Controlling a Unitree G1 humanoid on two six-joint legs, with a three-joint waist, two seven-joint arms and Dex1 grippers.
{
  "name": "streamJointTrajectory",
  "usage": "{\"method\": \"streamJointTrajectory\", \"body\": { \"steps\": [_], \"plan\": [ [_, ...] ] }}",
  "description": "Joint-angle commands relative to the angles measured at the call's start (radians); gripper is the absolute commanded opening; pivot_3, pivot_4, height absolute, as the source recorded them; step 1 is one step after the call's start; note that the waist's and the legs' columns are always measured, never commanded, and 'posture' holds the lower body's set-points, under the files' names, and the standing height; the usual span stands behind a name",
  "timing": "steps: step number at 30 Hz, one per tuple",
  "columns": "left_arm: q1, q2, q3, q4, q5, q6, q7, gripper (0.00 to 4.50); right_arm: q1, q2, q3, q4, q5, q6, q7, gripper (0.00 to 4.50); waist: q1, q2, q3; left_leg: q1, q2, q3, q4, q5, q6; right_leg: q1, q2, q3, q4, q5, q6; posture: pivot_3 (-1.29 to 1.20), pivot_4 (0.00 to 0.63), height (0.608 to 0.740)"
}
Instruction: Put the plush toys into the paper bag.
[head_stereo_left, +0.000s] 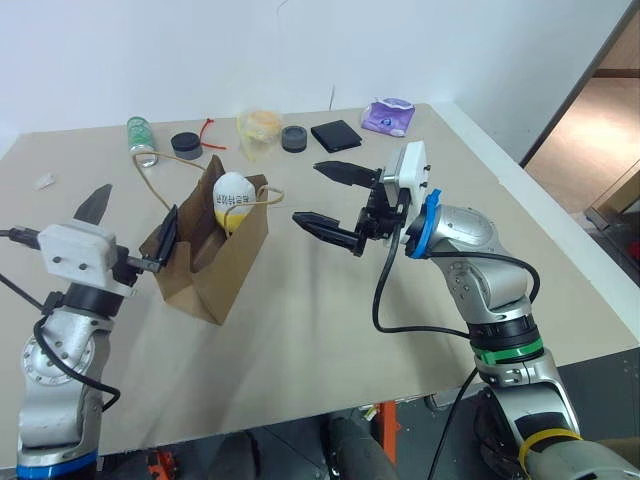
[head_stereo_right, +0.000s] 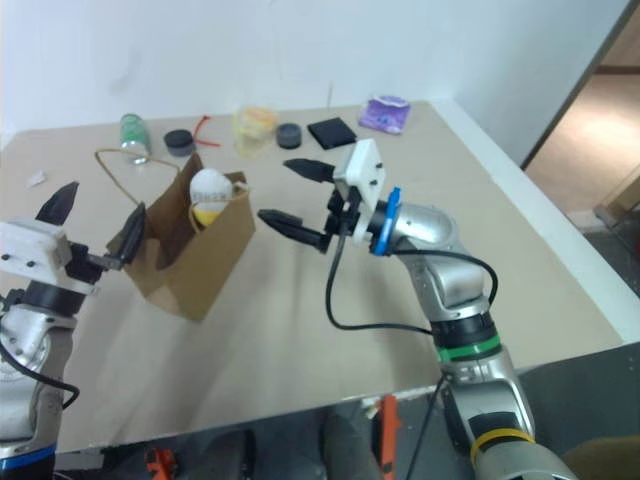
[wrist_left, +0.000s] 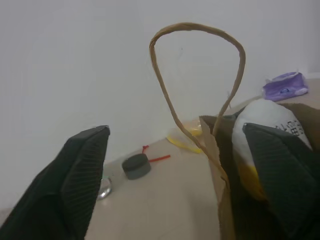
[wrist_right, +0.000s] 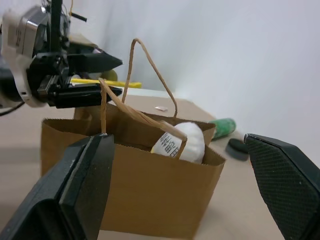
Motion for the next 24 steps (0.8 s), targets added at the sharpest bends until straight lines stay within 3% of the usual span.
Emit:
{"method": "streamJointTrajectory", "body": {
  "steps": [1,7,12,15,22,23,24],
  "plan": [
    [0.024,0.005,0.066,-0.115,-0.093,0.091,0.031,4.46,-0.041,0.004,-0.048,0.037,0.048,0.043,0.019,4.5,0.001,0.0,0.0,0.0,0.0,0.0,0.0,0.0,0.0,0.0,0.0,0.0,0.0,-0.001,-0.001,0.0,0.15,0.74],
    [0.1,0.009,0.166,-0.245,-0.317,0.27,0.085,4.46,-0.091,-0.024,-0.043,0.179,0.088,0.15,0.16,4.5,-0.001,0.0,0.0,0.0,0.0,0.0,0.0,0.0,0.0,0.0,0.0,0.0,0.0,-0.001,-0.002,0.0,0.15,0.74],
    [0.244,0.046,0.19,-0.329,-0.418,0.315,0.013,4.46,-0.115,-0.015,0.017,0.2,0.071,0.203,0.249,4.5,-0.005,0.0,0.0,0.0,0.0,0.0,0.0,0.0,0.0,-0.001,0.0,0.0,0.0,-0.002,-0.003,0.0,0.15,0.74],
    [0.307,0.063,0.18,-0.359,-0.438,0.316,-0.025,4.5,-0.086,0.017,0.048,0.174,0.051,0.208,0.229,3.72,-0.007,0.0,0.0,0.0,0.0,0.0,0.0,0.0,0.0,-0.001,0.001,0.0,0.0,-0.002,-0.004,0.0,0.15,0.74],
    [0.347,0.073,0.129,-0.374,-0.394,0.298,-0.052,4.5,-0.039,0.092,0.093,0.109,0.025,0.225,0.162,0.34,-0.01,0.0,0.0,0.0,0.0,0.0,0.0,0.0,0.0,-0.002,0.0,0.0,0.0,-0.002,-0.004,0.0,0.15,0.74],
    [0.354,0.071,0.122,-0.373,-0.379,0.291,-0.056,4.5,-0.037,0.104,0.099,0.101,0.021,0.226,0.152,0.03,-0.011,0.0,0.0,0.0,0.0,0.0,0.0,0.0,0.0,-0.002,0.0,0.0,0.0,-0.002,-0.004,0.0,0.15,0.74],
    [0.358,0.069,0.118,-0.371,-0.37,0.285,-0.058,4.5,-0.036,0.112,0.102,0.096,0.018,0.227,0.146,0.03,-0.012,0.0,0.0,0.0,0.0,0.0,0.0,-0.001,0.0,-0.002,0.0,0.0,0.0,-0.002,-0.004,0.0,0.15,0.74]
  ]
}}
